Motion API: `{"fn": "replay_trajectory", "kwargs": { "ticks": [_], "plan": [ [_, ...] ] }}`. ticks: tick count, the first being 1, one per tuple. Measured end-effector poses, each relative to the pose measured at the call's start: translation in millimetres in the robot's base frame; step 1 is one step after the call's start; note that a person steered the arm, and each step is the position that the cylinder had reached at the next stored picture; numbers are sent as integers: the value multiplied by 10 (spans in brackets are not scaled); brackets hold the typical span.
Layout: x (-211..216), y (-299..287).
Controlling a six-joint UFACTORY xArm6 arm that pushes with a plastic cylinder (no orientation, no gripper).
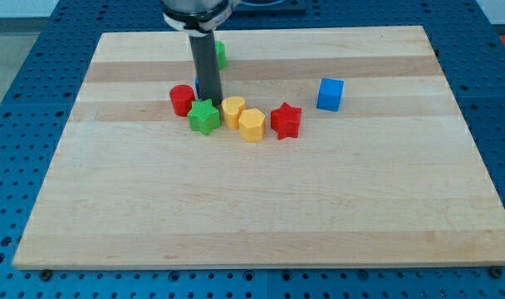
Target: Move the green star below the red circle
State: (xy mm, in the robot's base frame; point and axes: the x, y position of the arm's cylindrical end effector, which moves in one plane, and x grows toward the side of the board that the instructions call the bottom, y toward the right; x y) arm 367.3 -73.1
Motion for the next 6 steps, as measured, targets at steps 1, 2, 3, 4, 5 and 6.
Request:
{"fn": "replay_trajectory", "kwargs": {
  "ticks": [1, 2, 3, 4, 5, 6],
  "plan": [
    [28, 197],
    [238, 128],
    [393, -36],
    [384, -53],
    [307, 1],
    [-22, 243]
  ]
}}
